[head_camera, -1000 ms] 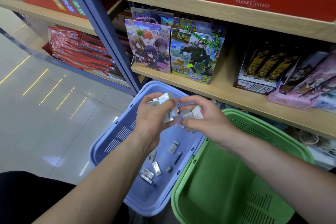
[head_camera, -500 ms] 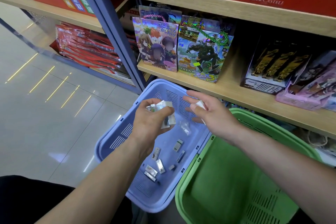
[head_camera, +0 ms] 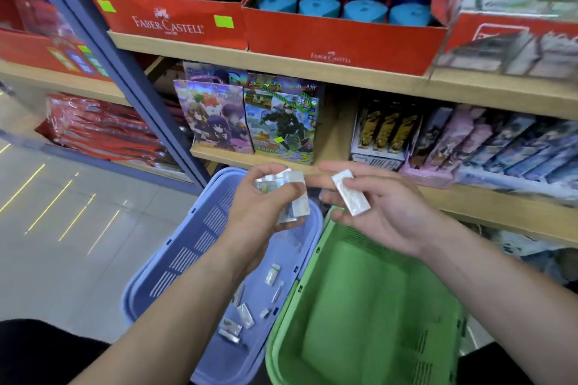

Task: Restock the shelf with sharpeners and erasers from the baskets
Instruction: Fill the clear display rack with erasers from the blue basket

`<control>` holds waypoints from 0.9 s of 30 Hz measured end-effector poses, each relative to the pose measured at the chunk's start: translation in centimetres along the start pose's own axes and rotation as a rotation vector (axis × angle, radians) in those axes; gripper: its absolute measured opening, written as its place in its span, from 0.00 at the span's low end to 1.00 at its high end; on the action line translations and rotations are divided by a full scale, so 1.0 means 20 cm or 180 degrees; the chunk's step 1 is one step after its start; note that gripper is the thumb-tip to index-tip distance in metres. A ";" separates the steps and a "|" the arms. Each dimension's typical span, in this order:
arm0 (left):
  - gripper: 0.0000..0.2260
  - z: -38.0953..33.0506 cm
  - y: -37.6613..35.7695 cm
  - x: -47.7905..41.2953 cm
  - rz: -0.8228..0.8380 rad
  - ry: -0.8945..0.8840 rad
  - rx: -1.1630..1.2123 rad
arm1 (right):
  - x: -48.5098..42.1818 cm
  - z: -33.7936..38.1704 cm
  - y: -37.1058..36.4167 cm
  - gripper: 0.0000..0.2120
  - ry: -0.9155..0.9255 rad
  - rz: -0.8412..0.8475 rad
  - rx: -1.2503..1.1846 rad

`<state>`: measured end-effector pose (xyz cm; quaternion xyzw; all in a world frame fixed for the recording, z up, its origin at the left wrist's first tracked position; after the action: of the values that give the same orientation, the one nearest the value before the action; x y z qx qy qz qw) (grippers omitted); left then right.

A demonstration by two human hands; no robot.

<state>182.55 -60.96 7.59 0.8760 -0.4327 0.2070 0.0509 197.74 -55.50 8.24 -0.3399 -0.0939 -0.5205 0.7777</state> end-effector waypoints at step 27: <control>0.13 -0.39 -0.64 0.44 0.0612 -0.1103 -0.0484 | 0.59 0.47 0.50 0.11 0.1676 -0.0891 0.0635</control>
<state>194.71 -57.40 19.29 0.8468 -0.5309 0.0239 0.0217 213.62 -56.15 16.92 -0.0993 0.0142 -0.6808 0.7256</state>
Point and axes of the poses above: each hand's wrist, its own x-axis away from the middle knuckle, its own y-axis out of the back of the hand, z = x × y, the point moved 7 cm from there along -x, towards the middle knuckle, and after that the axes turned 14 degrees about -z, right-handed, at the moved point
